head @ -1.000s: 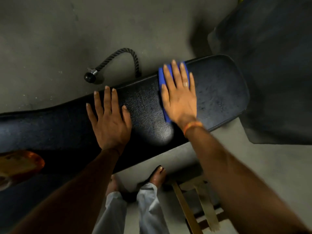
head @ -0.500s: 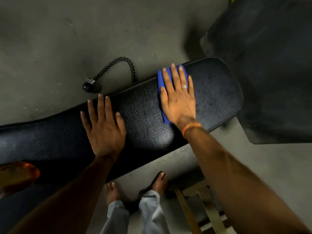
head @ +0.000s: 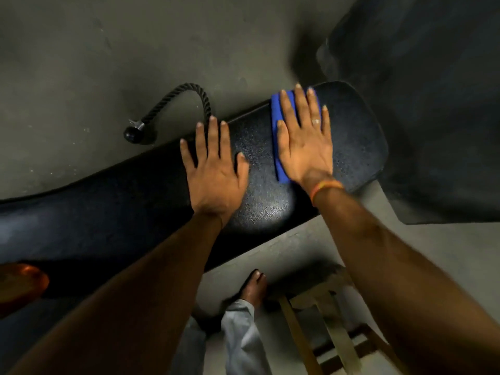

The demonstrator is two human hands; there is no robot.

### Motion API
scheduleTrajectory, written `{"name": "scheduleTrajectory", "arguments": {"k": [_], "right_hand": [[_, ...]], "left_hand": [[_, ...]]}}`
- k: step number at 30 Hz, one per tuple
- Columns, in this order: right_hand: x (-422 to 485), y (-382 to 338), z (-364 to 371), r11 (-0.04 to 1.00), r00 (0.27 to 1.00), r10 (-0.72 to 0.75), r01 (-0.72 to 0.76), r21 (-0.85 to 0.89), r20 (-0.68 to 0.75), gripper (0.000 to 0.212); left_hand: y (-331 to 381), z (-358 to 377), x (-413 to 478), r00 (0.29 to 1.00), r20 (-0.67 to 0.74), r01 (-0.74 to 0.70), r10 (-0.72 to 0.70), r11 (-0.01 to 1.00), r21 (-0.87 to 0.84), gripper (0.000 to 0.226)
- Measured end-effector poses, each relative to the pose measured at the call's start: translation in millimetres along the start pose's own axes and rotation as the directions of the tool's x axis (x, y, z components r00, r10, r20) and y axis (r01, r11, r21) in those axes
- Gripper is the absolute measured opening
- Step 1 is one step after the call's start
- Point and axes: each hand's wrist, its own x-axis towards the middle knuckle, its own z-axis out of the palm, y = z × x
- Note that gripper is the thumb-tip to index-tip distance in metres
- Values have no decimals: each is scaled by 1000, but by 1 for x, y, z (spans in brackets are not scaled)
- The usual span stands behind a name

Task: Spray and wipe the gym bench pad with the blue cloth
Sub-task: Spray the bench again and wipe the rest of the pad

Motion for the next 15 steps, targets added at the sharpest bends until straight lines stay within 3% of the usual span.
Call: {"name": "scheduleTrajectory", "arguments": {"k": [5, 9, 12, 15], "right_hand": [[-96, 3, -7, 995, 992, 80, -74, -66, 101, 64], [-18, 2, -5, 999, 999, 5, -2, -49, 53, 64], [55, 3, -1, 998, 998, 52, -51, -20, 18, 59], [42, 6, -3, 998, 998, 66, -66, -5, -11, 58]], "left_hand": [[5, -2, 0, 1000, 4, 12, -12, 1000, 18, 70], [4, 0, 2, 1000, 13, 17, -17, 999, 51, 71], [6, 0, 2, 1000, 10, 19, -20, 998, 65, 71], [5, -1, 2, 1000, 16, 22, -23, 997, 69, 72]]}}
